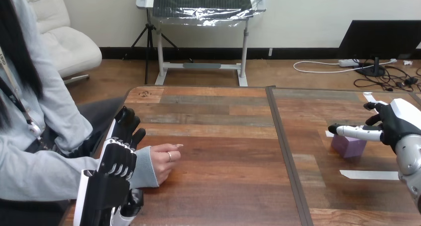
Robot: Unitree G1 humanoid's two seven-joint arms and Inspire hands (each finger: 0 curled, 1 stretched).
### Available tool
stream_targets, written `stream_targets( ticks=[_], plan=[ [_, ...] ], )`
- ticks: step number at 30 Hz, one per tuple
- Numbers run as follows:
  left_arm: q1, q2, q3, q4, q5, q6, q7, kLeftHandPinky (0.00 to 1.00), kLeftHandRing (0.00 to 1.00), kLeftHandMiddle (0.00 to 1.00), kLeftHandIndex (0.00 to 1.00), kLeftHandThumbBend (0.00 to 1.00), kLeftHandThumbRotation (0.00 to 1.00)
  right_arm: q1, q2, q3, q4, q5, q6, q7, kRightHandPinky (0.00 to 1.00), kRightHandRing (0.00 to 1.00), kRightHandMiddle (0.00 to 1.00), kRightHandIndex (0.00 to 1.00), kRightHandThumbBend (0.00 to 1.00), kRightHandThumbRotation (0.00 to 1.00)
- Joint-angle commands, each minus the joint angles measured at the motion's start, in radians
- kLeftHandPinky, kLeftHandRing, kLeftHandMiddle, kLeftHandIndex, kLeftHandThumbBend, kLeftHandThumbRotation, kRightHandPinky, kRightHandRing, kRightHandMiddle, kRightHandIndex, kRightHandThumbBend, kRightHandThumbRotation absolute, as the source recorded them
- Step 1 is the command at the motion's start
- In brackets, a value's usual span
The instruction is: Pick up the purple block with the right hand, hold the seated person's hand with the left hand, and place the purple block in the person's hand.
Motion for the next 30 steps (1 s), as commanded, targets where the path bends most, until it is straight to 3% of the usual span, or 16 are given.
stream_targets(
  ticks=[1,12,18,25,30],
  plan=[
    [-0.063,-0.003,0.003,0.002,-0.005,-0.016,-0.009,0.94,0.97,0.98,0.95,0.99,0.73,-0.061,-0.024,0.002,-0.008,-0.004,-0.007,-0.016,0.65,0.76,0.78,0.88,1.0,0.58],
    [-0.061,-0.002,0.006,0.006,-0.005,-0.021,-0.011,0.94,0.97,0.97,0.95,1.0,0.73,-0.056,-0.022,-0.008,-0.01,0.006,-0.019,-0.022,0.67,0.77,0.78,0.88,1.0,0.59],
    [-0.058,0.003,0.005,0.004,-0.01,-0.017,-0.02,0.95,0.98,0.98,0.95,0.99,0.73,-0.054,-0.021,-0.011,-0.014,0.007,-0.036,-0.056,0.65,0.76,0.77,0.87,1.0,0.57],
    [-0.058,0.005,0.005,0.004,-0.037,-0.008,-0.049,0.97,0.98,0.98,0.95,0.98,0.73,-0.064,-0.022,-0.044,-0.018,0.037,-0.049,-0.087,0.64,0.78,0.75,0.86,1.0,0.51],
    [-0.06,0.007,0.01,0.008,-0.049,-0.009,-0.068,0.96,0.98,0.98,0.96,0.97,0.73,-0.072,-0.024,-0.067,-0.017,0.059,-0.046,-0.094,0.51,0.67,0.65,0.87,1.0,0.47]
  ],
)
